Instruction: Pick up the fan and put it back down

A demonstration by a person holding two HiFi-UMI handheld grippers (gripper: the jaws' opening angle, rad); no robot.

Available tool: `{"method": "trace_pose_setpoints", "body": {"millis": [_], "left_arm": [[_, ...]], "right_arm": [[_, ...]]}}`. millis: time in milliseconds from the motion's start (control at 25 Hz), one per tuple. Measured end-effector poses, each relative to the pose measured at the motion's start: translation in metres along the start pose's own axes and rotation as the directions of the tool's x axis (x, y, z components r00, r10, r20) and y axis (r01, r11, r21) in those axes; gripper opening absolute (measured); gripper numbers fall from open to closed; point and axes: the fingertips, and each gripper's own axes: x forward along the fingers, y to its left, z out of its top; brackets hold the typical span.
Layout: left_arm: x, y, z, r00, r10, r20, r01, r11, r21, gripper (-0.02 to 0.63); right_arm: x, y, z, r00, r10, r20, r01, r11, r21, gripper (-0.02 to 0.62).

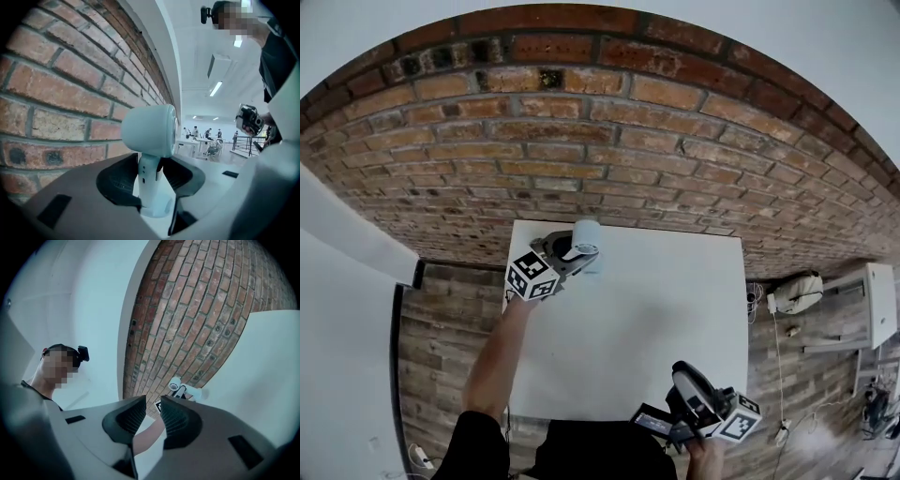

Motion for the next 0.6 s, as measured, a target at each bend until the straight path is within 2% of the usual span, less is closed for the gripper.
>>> {"method": "trace_pose_setpoints", "body": {"millis": [160, 320, 600], "left_arm": [[0.014, -0.049, 0.020, 1.000, -0.017, 0.018, 0.017, 1.000, -0.001, 0.178], [0.040, -0.108, 0.026, 1.000, -0.015, 0.028, 0.015, 1.000, -0.009, 0.178], [0.093, -0.189, -0.019, 0.999, -0.021, -0.040, 0.020, 0.999, -0.028, 0.178]], "right_arm": [[-0.021, 0.008, 0.016, 0.996, 0.086, 0.024, -0.085, 0.996, -0.009, 0.083], [-0.067, 0.012, 0.043, 0.989, 0.132, 0.065, -0.131, 0.991, -0.016, 0.083], [-0.135, 0.010, 0.069, 0.979, 0.175, 0.101, -0.177, 0.984, 0.008, 0.083]]}}
